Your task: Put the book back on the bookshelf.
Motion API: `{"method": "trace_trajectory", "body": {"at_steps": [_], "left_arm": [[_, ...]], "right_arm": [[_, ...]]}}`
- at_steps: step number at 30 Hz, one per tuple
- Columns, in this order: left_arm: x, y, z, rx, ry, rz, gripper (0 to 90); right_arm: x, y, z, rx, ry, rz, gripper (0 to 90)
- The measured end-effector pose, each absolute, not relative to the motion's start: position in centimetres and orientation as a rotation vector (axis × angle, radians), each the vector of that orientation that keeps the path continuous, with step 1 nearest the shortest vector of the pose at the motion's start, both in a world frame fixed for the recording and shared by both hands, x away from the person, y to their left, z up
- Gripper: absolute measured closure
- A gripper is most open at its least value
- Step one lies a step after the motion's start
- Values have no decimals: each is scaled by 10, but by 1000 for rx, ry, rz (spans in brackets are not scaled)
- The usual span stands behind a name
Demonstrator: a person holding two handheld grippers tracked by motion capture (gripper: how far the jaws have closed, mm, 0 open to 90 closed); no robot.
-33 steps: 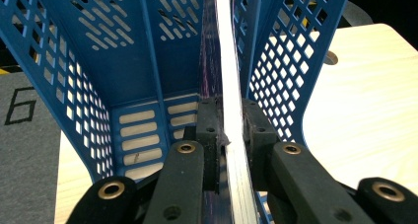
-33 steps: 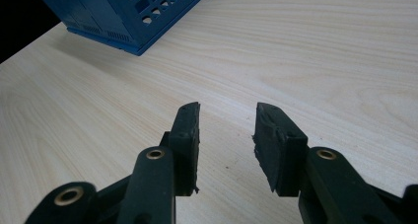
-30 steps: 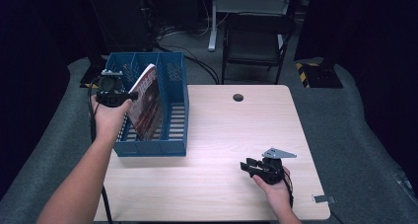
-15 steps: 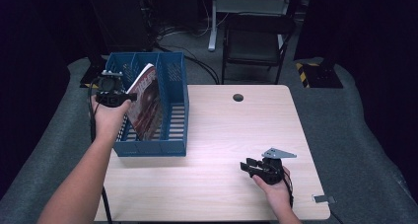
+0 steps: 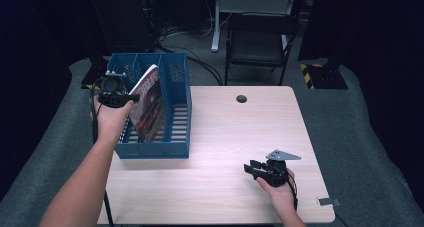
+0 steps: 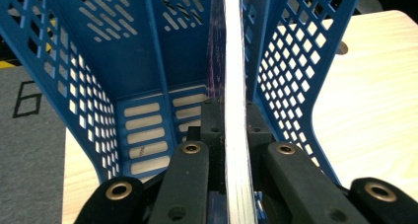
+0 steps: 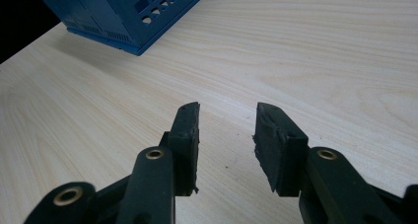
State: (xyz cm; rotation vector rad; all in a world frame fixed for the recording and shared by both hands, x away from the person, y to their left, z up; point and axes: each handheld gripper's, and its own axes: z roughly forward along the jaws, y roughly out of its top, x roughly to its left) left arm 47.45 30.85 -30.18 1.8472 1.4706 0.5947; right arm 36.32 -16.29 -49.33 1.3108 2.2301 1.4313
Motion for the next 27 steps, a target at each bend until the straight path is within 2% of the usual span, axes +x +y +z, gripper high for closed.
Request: {"method": "trace_trajectory", "body": {"at_steps": [20,27], "left_arm": [[483,319,-295,1722,1533,600,841],[490,315,-296,1696,1540,638,841]], "right_arm": [[363,-163,-493,1311,2231,1432,617],[363,-163,-493,1310,2232,1431,617]]}}
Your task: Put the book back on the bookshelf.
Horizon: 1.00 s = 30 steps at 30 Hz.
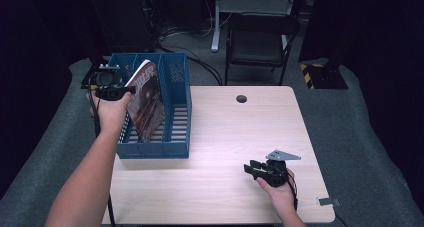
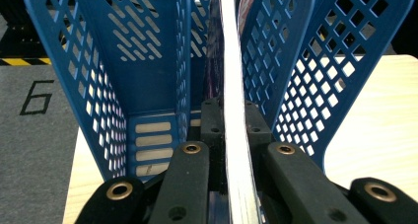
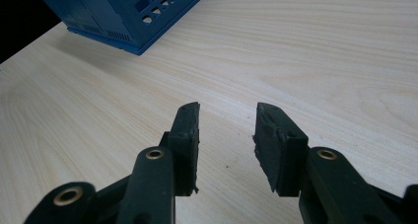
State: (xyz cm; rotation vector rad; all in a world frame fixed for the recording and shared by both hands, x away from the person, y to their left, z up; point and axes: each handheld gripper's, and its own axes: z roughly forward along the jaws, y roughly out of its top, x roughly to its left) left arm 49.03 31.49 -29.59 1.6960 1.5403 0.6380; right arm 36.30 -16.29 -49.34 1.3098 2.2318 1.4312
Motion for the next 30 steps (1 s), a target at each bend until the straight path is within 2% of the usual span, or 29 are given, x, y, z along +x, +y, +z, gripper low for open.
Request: {"method": "trace_trajectory", "body": {"at_steps": [30], "left_arm": [[511,315,-309,1585,1562,751,842]], "right_arm": [[363,-162,-498,1326,2264,1399,618]]}}
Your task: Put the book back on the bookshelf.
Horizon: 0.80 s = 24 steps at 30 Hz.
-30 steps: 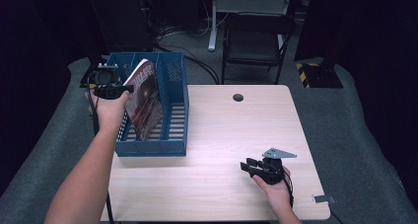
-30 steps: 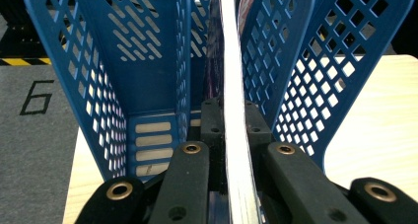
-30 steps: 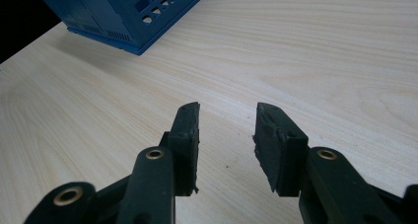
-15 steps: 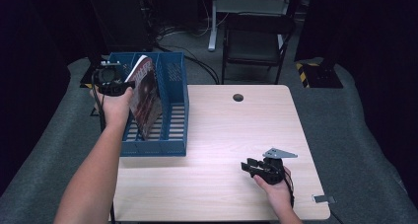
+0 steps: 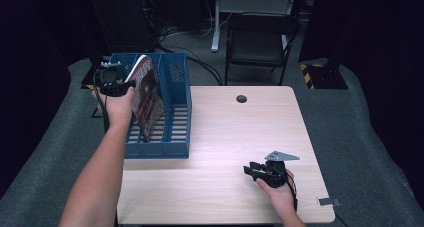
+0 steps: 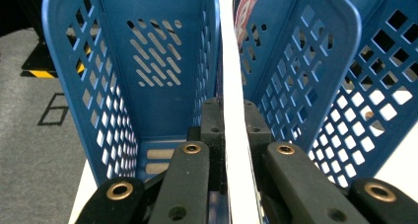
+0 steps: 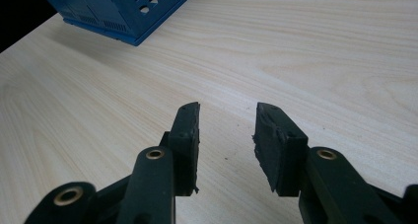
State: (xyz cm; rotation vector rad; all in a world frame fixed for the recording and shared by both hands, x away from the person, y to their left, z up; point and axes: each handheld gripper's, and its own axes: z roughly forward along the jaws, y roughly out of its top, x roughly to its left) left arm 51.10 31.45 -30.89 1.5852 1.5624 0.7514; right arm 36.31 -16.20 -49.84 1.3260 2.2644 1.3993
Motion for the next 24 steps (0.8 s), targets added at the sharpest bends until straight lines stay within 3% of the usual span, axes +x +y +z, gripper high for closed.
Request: {"method": "trace_trajectory", "body": {"at_steps": [24], "left_arm": [[511,316,-313,1630,1561,765,817]], "right_arm": [[364,-160,-498,1313,2258,1413,619]]}}
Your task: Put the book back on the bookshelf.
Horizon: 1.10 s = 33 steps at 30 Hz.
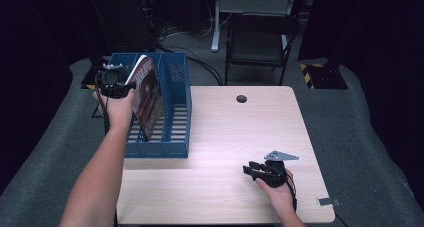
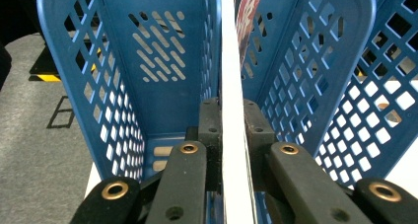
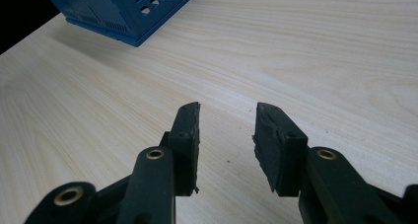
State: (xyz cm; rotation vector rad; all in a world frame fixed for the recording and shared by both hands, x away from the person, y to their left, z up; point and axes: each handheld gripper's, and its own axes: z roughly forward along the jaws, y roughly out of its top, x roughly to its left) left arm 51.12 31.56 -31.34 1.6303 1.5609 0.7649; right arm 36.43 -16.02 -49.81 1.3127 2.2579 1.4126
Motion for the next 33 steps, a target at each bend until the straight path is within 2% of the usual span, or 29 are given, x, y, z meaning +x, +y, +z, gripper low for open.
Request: {"method": "trace_trajectory", "body": {"at_steps": [7,24,33], "left_arm": [[511,317,-314,1642,1571,740,760],[510,316,-314,1643,1582,697,540],[510,315,-313,1662,1571,679,512]], "right_arm": [[365,-159,-498,1307,2262,1408,619],[366,-155,-499,1305,2274,1409,618],[366,-156,-500,1310,2274,1408,616]]}}
